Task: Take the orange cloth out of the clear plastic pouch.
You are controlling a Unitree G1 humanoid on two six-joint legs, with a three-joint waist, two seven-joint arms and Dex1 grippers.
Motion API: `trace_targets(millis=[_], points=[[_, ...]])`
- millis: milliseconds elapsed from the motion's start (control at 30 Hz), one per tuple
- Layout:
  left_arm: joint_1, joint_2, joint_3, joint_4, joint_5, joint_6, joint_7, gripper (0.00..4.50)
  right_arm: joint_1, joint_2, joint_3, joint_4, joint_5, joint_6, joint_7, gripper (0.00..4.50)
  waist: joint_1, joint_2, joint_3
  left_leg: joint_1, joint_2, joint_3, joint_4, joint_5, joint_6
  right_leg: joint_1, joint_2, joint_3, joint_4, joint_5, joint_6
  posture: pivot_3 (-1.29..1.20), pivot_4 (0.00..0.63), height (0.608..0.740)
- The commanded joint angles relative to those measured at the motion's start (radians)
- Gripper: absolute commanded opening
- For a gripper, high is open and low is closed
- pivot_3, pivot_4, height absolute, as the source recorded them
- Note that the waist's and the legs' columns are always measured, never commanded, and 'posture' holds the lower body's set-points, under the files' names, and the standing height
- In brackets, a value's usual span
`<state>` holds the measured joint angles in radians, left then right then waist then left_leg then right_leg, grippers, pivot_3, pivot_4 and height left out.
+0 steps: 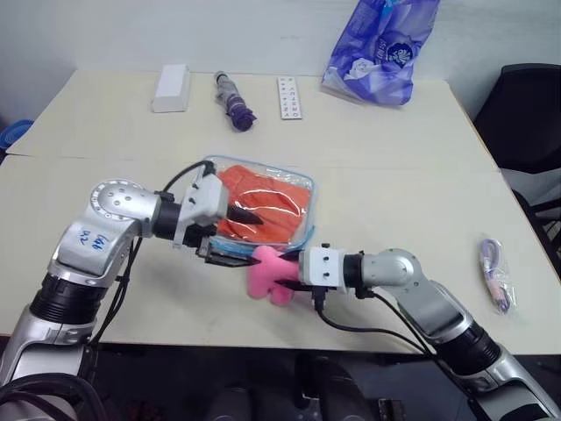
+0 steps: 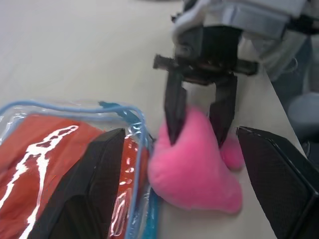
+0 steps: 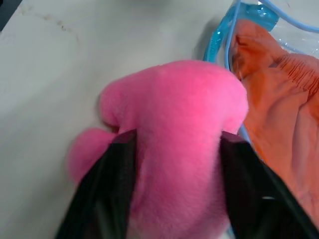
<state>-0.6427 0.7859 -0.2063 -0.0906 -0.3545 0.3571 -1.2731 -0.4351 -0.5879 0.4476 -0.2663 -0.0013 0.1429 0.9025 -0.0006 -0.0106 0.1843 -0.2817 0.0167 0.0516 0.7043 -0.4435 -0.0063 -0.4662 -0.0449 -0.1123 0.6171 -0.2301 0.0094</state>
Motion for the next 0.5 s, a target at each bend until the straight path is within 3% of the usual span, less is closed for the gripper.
trace_targets(millis=[33,333,500], points=[[-0.022,-0.038,-0.065,0.058,0.093,-0.148,-0.038,3.75,0.014,-0.042,-0.063,-0.094,-0.028,-0.049,-0.006,3.38,0.000,0.000,0.000,0.000,0.000,0.000,0.000,0.000,0.000,0.000,0.000,0.000,0.000,0.000,0.000,0.00,0.150,0.740],[-0.088,-0.159,-0.131,0.195,0.209,-0.309,-0.047,3.75,-0.027,-0.111,-0.260,-0.261,0.090,0.092,0.022,3.38,-0.002,0.000,0.000,-0.001,0.000,0.000,0.000,0.000,0.000,0.000,0.000,0.001,0.001,0.000,0.000,0.00,0.150,0.740],[-0.086,-0.157,-0.125,0.203,0.214,-0.325,-0.070,3.75,-0.053,-0.218,-0.248,-0.068,-0.066,-0.113,0.024,3.38,0.001,0.000,0.000,-0.001,0.000,0.000,0.000,0.000,0.001,0.000,0.000,0.001,0.001,0.000,0.000,0.00,0.150,0.740]])
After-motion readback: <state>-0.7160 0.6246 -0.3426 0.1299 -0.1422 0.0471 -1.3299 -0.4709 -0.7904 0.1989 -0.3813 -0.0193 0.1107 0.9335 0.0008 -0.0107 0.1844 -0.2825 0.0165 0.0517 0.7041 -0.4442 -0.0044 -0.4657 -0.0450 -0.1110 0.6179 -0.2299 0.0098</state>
